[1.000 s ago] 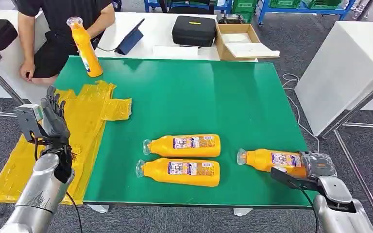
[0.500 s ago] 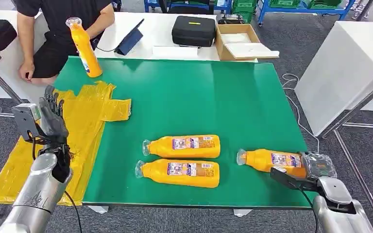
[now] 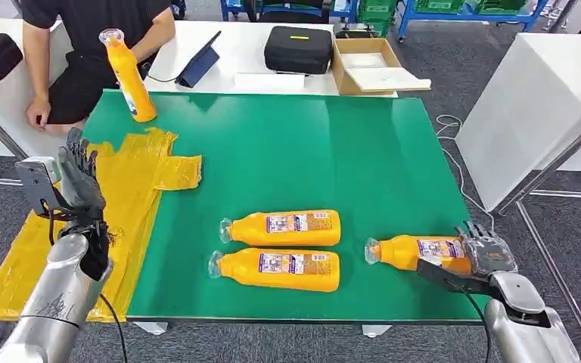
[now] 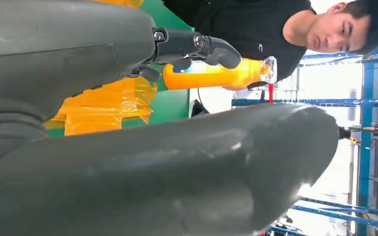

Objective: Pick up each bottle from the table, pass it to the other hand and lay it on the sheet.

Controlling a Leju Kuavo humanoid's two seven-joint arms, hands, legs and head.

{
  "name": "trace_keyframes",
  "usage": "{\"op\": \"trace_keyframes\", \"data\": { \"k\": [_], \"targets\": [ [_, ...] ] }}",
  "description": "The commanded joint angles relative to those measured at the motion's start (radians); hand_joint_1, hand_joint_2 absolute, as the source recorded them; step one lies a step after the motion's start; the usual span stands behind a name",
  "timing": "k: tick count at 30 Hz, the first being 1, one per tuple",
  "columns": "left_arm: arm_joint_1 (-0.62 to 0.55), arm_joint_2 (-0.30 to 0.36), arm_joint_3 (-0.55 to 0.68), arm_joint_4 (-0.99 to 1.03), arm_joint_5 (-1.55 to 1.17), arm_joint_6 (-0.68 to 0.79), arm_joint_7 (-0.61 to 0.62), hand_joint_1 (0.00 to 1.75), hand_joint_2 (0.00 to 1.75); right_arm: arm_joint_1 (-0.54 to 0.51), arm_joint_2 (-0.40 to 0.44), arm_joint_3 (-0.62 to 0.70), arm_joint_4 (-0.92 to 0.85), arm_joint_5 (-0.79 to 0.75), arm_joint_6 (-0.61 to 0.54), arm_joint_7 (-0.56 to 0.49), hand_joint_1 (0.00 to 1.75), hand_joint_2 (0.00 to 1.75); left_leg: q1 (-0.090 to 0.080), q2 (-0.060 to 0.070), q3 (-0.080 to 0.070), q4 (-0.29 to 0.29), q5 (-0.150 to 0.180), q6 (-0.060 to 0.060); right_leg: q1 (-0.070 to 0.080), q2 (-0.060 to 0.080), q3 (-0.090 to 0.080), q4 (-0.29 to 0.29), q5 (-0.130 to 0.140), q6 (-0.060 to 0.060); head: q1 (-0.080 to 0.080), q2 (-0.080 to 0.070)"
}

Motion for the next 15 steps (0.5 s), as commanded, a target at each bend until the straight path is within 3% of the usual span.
{"op": "trace_keyframes", "data": {
  "k": [1, 4, 5, 6, 7, 8, 9, 15],
  "targets": [
    [0.008, 0.006, 0.006, 0.048, 0.01, 0.01, -0.002, 0.0, 0.0, 0.014, 0.082, 0.116, 0.179, -0.029, 0.007, -0.025, 0.0, 1.75, 0.002, -0.003, -0.019, 0.004, 0.005, -0.004, 0.001, -0.003, -0.017, 0.002, 0.005, -0.001, 0.0, 0.0],
    [0.01, 0.004, 0.01, 0.043, 0.01, 0.013, -0.002, 0.0, 0.0, 0.007, 0.082, 0.125, 0.187, -0.034, 0.007, -0.026, 0.0, 1.75, 0.002, -0.002, -0.022, -0.002, 0.009, -0.008, -0.001, -0.007, -0.021, -0.002, 0.006, -0.002, 0.0, 0.0],
    [0.009, 0.003, 0.012, 0.044, 0.008, 0.013, -0.002, 0.0, 0.0, 0.003, 0.081, 0.134, 0.193, -0.041, 0.006, -0.027, 0.96, 1.75, 0.007, 0.007, -0.01, 0.003, 0.002, -0.008, 0.002, -0.003, -0.01, 0.0, 0.003, -0.001, 0.001, 0.0],
    [0.007, 0.003, 0.015, 0.044, 0.007, 0.014, -0.002, 0.0, 0.0, -0.001, 0.081, 0.14, 0.196, -0.048, 0.006, -0.03, 1.75, 1.75, 0.006, 0.004, -0.018, 0.001, 0.005, -0.009, 0.0, -0.006, -0.017, -0.001, 0.005, -0.002, 0.0, 0.0],
    [0.006, 0.002, 0.017, 0.045, 0.005, 0.014, -0.002, 0.0, 0.0, -0.004, 0.08, 0.145, 0.199, -0.054, 0.008, -0.033, 1.75, 1.75, 0.005, 0.001, -0.02, 0.001, 0.006, -0.011, -0.001, -0.008, -0.02, -0.001, 0.006, -0.002, 0.0, 0.0],
    [0.005, 0.003, 0.017, 0.044, 0.005, 0.013, -0.002, 0.0, 0.0, -0.005, 0.08, 0.146, 0.199, -0.055, 0.008, -0.033, 1.75, 1.75, 0.011, 0.012, -0.008, 0.003, 0.002, -0.009, 0.002, -0.002, -0.008, -0.002, 0.003, -0.002, 0.0, 0.0],
    [0.005, 0.003, 0.017, 0.044, 0.005, 0.013, -0.002, 0.0, 0.0, -0.005, 0.08, 0.146, 0.199, -0.055, 0.008, -0.033, 1.75, 1.75, 0.009, 0.009, -0.015, 0.001, 0.005, -0.01, 0.001, -0.005, -0.015, -0.003, 0.006, -0.002, 0.0, 0.0],
    [0.004, 0.003, 0.019, 0.046, 0.005, 0.013, -0.001, 0.0, 0.0, -0.008, 0.078, 0.15, 0.202, -0.059, 0.01, -0.035, 1.75, 1.75, 0.01, 0.01, -0.013, 0.002, 0.004, -0.011, 0.0, -0.004, -0.013, -0.002, 0.005, -0.002, 0.0, 0.0]
  ]
}}
